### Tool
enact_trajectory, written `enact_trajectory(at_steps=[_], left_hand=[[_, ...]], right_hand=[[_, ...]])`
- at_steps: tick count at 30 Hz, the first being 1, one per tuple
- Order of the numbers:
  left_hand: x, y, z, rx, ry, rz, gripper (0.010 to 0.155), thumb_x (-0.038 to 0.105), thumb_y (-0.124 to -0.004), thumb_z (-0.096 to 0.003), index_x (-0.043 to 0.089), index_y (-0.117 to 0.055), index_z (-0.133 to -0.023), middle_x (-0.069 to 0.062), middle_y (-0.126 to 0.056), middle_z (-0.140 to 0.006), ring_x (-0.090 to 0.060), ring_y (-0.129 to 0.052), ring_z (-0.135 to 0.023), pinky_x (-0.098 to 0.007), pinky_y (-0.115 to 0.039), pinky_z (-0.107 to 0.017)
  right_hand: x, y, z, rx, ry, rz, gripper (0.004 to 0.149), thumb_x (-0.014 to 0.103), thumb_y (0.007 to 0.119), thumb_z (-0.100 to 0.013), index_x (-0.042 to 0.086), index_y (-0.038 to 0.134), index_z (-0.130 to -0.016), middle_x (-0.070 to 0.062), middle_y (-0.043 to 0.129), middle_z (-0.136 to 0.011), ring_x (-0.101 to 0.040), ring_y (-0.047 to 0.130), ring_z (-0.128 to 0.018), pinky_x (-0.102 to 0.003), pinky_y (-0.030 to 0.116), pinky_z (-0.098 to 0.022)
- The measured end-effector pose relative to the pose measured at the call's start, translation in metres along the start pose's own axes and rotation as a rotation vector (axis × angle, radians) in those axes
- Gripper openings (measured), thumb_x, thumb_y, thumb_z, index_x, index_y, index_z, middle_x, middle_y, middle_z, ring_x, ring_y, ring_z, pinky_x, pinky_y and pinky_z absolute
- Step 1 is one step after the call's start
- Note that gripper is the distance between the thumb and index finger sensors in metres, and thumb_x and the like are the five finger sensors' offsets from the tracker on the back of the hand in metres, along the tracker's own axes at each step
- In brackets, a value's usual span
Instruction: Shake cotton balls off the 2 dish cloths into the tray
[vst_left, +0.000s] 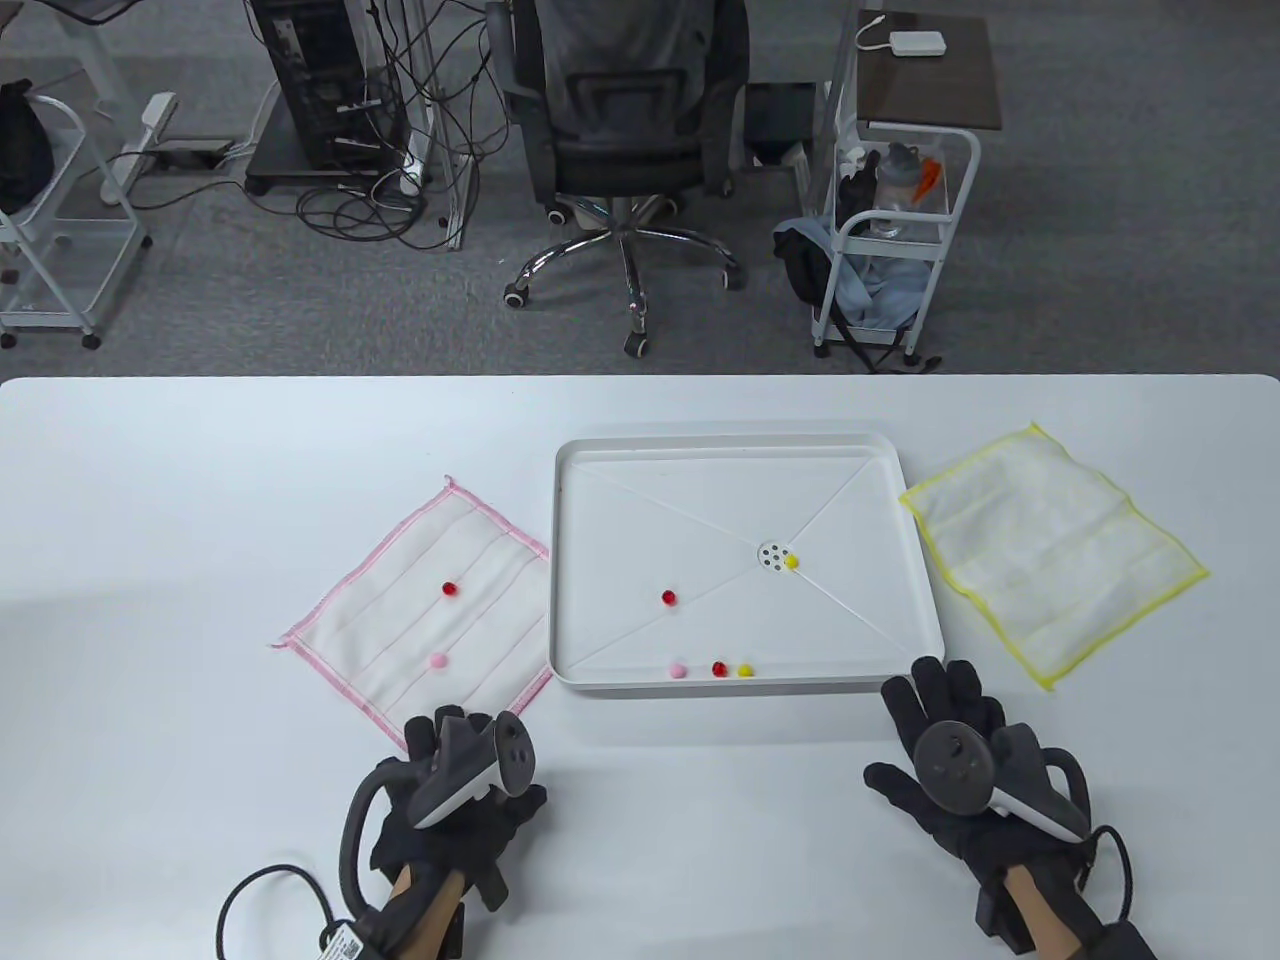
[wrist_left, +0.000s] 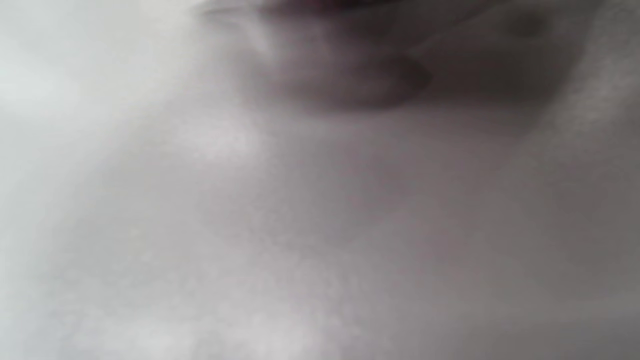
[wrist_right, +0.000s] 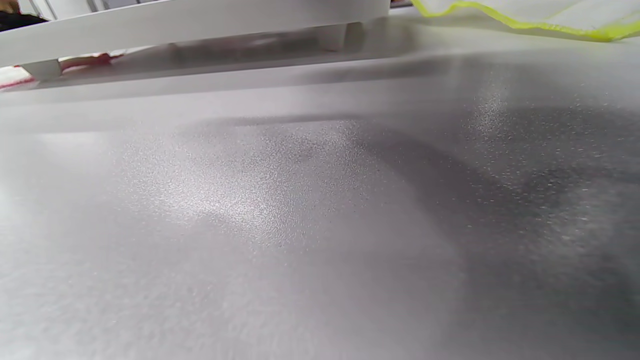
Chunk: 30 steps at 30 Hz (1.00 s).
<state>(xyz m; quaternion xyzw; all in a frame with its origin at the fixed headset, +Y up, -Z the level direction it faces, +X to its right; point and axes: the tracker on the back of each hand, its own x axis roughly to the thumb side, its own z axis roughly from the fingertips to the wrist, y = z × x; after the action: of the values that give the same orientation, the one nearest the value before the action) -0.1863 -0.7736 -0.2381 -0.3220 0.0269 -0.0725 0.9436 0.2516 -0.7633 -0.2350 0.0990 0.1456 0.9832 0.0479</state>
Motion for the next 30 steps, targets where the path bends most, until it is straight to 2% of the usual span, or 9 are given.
enact_trajectory(at_steps=[15, 25, 30], left_hand=[[0.013, 0.003, 0.011, 0.043, -0.039, -0.045, 0.081, 0.071, -0.045, -0.0485, 0.028, -0.016, -0.111, -0.003, -0.013, -0.119, -0.036, -0.017, -0.108, -0.063, -0.039, -0.080], [0.024, 0.004, 0.020, 0.067, -0.068, -0.076, 0.079, 0.070, -0.048, -0.0482, 0.028, -0.026, -0.112, -0.003, -0.024, -0.120, -0.034, -0.023, -0.109, -0.063, -0.043, -0.079], [0.031, 0.001, 0.021, 0.054, -0.086, -0.101, 0.080, 0.069, -0.048, -0.0480, 0.027, -0.022, -0.110, -0.004, -0.018, -0.118, -0.034, -0.020, -0.107, -0.062, -0.043, -0.079]], right_hand=[[0.001, 0.000, 0.000, 0.012, 0.001, 0.003, 0.079, 0.062, 0.050, -0.050, 0.027, 0.006, -0.106, -0.002, -0.014, -0.108, -0.031, -0.017, -0.094, -0.056, 0.013, -0.075], [0.001, 0.000, 0.000, 0.016, -0.001, 0.003, 0.079, 0.062, 0.050, -0.050, 0.028, 0.006, -0.106, -0.002, -0.014, -0.108, -0.031, -0.017, -0.094, -0.056, 0.012, -0.075], [0.001, 0.000, 0.000, 0.021, -0.004, 0.006, 0.079, 0.062, 0.050, -0.050, 0.027, 0.006, -0.106, -0.002, -0.014, -0.108, -0.031, -0.017, -0.094, -0.056, 0.012, -0.075]])
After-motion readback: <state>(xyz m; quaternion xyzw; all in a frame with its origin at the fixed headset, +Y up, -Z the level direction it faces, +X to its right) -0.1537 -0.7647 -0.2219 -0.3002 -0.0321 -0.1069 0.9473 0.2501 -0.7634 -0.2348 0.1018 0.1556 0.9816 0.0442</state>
